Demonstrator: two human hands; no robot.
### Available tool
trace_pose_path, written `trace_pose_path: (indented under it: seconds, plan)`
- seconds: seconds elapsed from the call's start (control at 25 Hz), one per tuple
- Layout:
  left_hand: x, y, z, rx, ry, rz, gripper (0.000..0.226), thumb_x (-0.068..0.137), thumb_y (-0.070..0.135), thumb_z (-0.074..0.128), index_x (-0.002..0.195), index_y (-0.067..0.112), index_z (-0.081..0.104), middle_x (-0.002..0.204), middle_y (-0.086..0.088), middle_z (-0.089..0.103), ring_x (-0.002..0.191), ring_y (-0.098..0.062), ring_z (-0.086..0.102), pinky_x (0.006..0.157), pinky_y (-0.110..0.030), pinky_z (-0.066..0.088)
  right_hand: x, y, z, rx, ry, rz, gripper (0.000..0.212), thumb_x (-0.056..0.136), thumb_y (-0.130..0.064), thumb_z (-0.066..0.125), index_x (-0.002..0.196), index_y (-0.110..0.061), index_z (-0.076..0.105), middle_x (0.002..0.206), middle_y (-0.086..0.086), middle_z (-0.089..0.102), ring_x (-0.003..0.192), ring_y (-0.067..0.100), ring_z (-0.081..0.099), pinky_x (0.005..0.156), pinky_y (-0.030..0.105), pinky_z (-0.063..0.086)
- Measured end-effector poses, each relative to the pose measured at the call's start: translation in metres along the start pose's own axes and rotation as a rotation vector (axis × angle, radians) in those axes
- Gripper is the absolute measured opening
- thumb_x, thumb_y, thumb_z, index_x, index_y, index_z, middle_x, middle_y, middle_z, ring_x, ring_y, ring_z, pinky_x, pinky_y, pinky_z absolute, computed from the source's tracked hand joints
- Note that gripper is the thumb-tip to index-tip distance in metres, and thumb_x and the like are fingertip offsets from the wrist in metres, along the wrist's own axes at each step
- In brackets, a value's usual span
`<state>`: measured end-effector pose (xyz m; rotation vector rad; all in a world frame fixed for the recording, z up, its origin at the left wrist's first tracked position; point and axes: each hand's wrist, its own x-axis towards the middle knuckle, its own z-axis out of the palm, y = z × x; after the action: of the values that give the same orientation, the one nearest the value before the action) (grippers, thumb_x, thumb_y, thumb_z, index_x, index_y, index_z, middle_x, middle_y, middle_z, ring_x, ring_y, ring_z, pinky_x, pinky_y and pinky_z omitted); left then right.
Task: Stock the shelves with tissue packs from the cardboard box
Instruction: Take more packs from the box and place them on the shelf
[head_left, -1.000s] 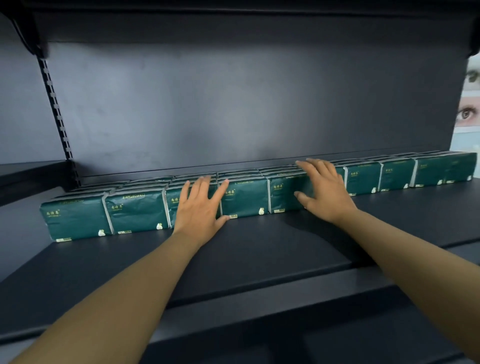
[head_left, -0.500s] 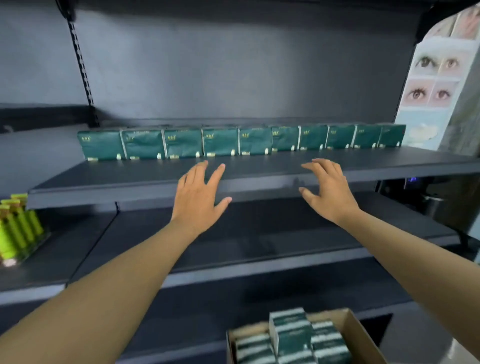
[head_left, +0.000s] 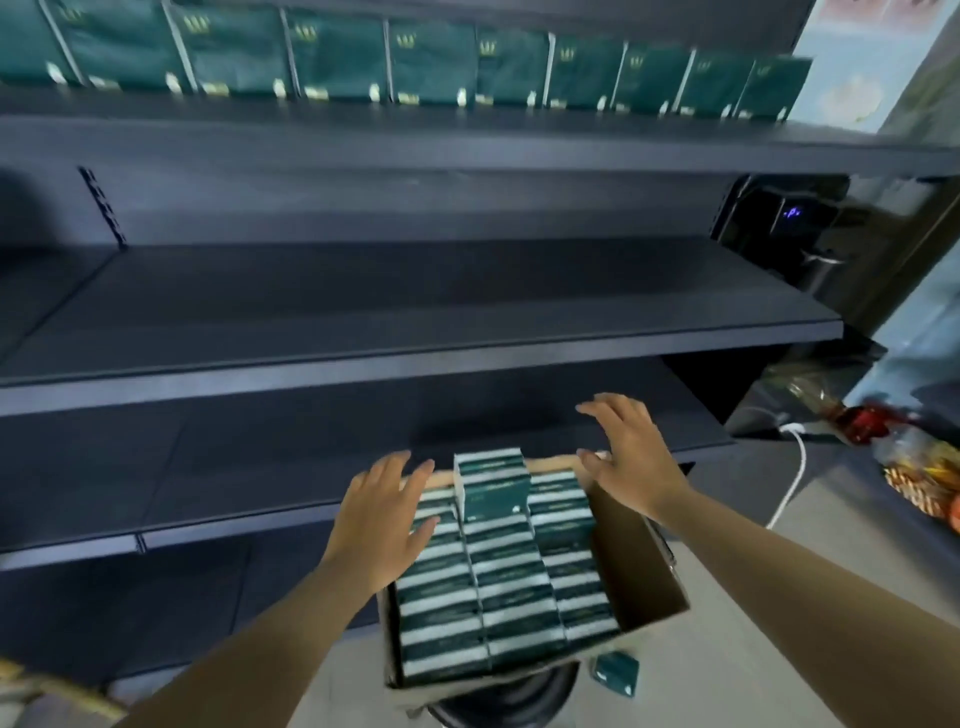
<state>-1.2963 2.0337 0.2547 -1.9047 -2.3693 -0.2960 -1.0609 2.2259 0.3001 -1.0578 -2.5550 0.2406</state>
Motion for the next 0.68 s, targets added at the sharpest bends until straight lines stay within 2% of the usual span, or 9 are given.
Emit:
trace_pose_path:
  seconds: [0.12, 0.16, 0.24, 0.28, 0.36, 0.4, 0.52, 0.64, 0.68]
  plan:
    - [-0.016, 0.026, 0.060, -0.007, -0.223, -0.092, 0.069, 0.093, 0.053, 0.046, 0.150, 0.023, 0.022, 0.150, -0.008, 0.028, 0.137, -0.027, 0.030, 0.109, -0.039, 0.030, -0.024, 0.041, 0.041, 0.017, -0.127, -0.030, 0.049, 0.089, -0.029, 0.059, 0.134, -0.019, 0.043, 0.139, 0.002, 0.038, 0.133, 0.021, 0.024, 0.108, 0.033, 0.028]
    - [-0.020, 0.035, 0.077, -0.033, -0.285, -0.131, 0.073, 0.091, 0.054, 0.049, 0.151, 0.023, 0.020, 0.150, -0.011, 0.030, 0.137, -0.030, 0.031, 0.109, -0.042, 0.032, -0.032, 0.054, 0.055, 0.029, -0.160, -0.039, 0.048, 0.088, -0.032, 0.058, 0.133, -0.021, 0.044, 0.139, 0.001, 0.038, 0.133, 0.021, 0.024, 0.109, 0.034, 0.027]
    - [-0.031, 0.049, 0.110, -0.114, -0.367, -0.197, 0.081, 0.080, 0.051, 0.066, 0.147, 0.021, 0.031, 0.142, -0.020, 0.042, 0.128, -0.039, 0.044, 0.100, -0.051, 0.043, -0.045, 0.077, 0.084, 0.028, -0.216, -0.096, 0.047, 0.085, -0.040, 0.055, 0.128, -0.023, 0.049, 0.135, 0.002, 0.045, 0.130, 0.022, 0.032, 0.108, 0.041, 0.033]
    - [-0.035, 0.052, 0.125, -0.125, -0.391, -0.241, 0.081, 0.080, 0.051, 0.066, 0.147, 0.022, 0.031, 0.144, -0.020, 0.038, 0.130, -0.039, 0.041, 0.103, -0.051, 0.040, -0.051, 0.086, 0.099, 0.038, -0.238, -0.130, 0.047, 0.083, -0.042, 0.056, 0.126, -0.023, 0.051, 0.132, 0.002, 0.049, 0.127, 0.022, 0.038, 0.107, 0.040, 0.035]
    - [-0.044, 0.056, 0.156, -0.093, -0.479, -0.341, 0.073, 0.092, 0.056, 0.046, 0.151, 0.030, 0.013, 0.157, -0.010, 0.011, 0.144, -0.030, 0.015, 0.116, -0.042, 0.019, -0.061, 0.096, 0.126, 0.136, -0.343, -0.124, 0.046, 0.085, -0.036, 0.061, 0.128, -0.023, 0.051, 0.132, -0.001, 0.048, 0.127, 0.017, 0.038, 0.109, 0.025, 0.026]
    - [-0.044, 0.058, 0.167, -0.091, -0.511, -0.374, 0.069, 0.094, 0.058, 0.036, 0.151, 0.032, 0.006, 0.159, -0.007, 0.000, 0.146, -0.027, 0.005, 0.117, -0.039, 0.012, -0.067, 0.097, 0.139, 0.198, -0.390, -0.115, 0.045, 0.087, -0.033, 0.061, 0.130, -0.024, 0.050, 0.133, -0.003, 0.047, 0.128, 0.013, 0.036, 0.107, 0.018, 0.022]
    - [-0.037, 0.066, 0.198, -0.057, -0.521, -0.348, 0.070, 0.093, 0.066, 0.014, 0.150, 0.031, -0.007, 0.157, -0.008, -0.019, 0.145, -0.024, -0.016, 0.118, -0.042, 0.001, -0.080, 0.095, 0.179, 0.348, -0.519, -0.126, 0.034, 0.090, -0.027, 0.060, 0.124, -0.022, 0.057, 0.123, -0.005, 0.054, 0.119, 0.009, 0.044, 0.103, 0.021, 0.033]
    - [-0.039, 0.064, 0.214, -0.038, -0.586, -0.329, 0.096, 0.058, 0.079, -0.032, 0.138, 0.028, -0.031, 0.142, -0.004, -0.042, 0.132, -0.017, -0.036, 0.113, -0.045, -0.011, -0.094, 0.084, 0.212, 0.440, -0.662, -0.172, 0.026, 0.090, -0.024, 0.060, 0.115, -0.018, 0.065, 0.110, -0.003, 0.063, 0.104, 0.011, 0.054, 0.093, 0.027, 0.043]
    - [-0.040, 0.062, 0.217, -0.051, -0.599, -0.336, 0.099, 0.049, 0.078, -0.039, 0.135, 0.028, -0.035, 0.139, -0.002, -0.045, 0.129, -0.016, -0.039, 0.112, -0.044, -0.015, -0.097, 0.081, 0.221, 0.444, -0.673, -0.192, 0.025, 0.090, -0.024, 0.060, 0.114, -0.019, 0.066, 0.108, -0.004, 0.063, 0.103, 0.011, 0.053, 0.093, 0.027, 0.042]
